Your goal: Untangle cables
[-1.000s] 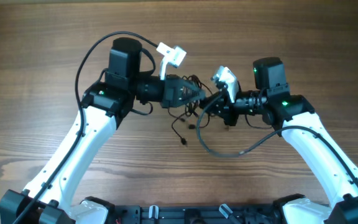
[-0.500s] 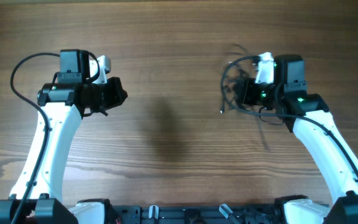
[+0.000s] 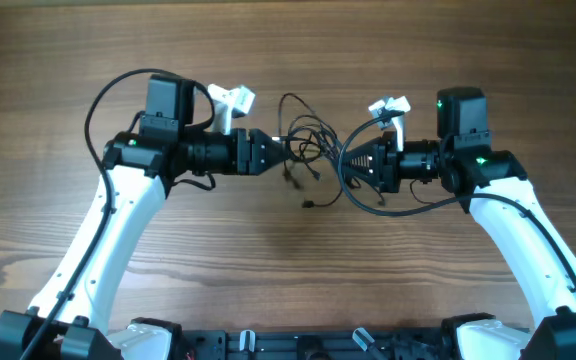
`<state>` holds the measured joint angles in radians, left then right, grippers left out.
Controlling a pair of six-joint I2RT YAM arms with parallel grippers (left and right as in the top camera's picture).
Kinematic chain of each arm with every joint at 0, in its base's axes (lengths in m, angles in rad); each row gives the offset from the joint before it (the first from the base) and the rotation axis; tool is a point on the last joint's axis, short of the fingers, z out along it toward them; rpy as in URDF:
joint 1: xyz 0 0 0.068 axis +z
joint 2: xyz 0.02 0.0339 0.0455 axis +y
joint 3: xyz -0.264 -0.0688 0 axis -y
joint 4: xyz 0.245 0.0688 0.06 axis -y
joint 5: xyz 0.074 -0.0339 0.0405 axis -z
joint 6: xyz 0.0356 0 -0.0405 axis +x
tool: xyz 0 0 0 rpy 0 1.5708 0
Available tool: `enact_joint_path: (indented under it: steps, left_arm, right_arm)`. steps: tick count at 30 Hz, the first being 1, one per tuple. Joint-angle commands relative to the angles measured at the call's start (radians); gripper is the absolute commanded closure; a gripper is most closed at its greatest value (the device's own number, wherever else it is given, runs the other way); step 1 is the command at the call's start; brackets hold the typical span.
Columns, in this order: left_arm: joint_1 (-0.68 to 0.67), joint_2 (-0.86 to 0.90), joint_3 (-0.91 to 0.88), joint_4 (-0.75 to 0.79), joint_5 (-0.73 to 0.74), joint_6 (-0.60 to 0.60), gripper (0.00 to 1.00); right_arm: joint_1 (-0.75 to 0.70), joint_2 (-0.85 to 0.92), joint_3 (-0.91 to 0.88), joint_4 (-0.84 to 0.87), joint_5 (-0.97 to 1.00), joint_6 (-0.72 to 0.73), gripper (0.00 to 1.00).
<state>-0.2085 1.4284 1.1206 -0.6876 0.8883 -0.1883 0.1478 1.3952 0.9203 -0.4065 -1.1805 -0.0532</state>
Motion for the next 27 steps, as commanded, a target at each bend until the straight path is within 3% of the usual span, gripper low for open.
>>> enact_joint_path:
  steps: [1,8,12,14,16,17,20,24,27]
  left_arm:
    - [-0.006,-0.009,0.005,0.03,0.066,0.024,0.41]
    - [-0.033,-0.007,0.005,0.082,0.064,0.024,0.41]
    - [-0.074,-0.005,0.005,0.122,0.064,0.024,0.46]
    - [-0.089,-0.005,0.005,0.135,0.064,0.024,0.58]
    - [-0.09,-0.005,0.005,0.13,0.063,0.025,0.87]
    - [-0.085,-0.005,0.005,0.118,0.049,0.025,0.96]
    - [-0.041,-0.008,0.005,0.043,-0.113,0.025,0.96]
    - [0.092,-0.022,0.005,-0.105,-0.526,-0.017,0.96]
    - [0.203,-0.041,0.006,-0.118,-0.564,-0.039,0.96]
  right_arm:
    - [0.0,0.008,0.003,0.002,-0.106,0.001,0.96]
    - [0.0,0.008,0.003,0.003,-0.251,0.005,0.96]
    - [0.0,0.008,0.003,0.003,-0.262,0.038,0.96]
    - [0.0,0.008,0.003,0.004,-0.262,0.056,0.96]
    - [-0.001,0.008,0.003,0.003,-0.246,0.07,0.96]
    - [-0.001,0.008,0.003,0.002,-0.19,0.117,0.96]
    - [-0.001,0.008,0.003,-0.012,-0.03,0.207,0.96]
    - [-0.002,0.008,0.003,-0.021,0.094,0.261,0.96]
    - [-0.002,0.008,0.003,-0.022,0.147,0.29,0.96]
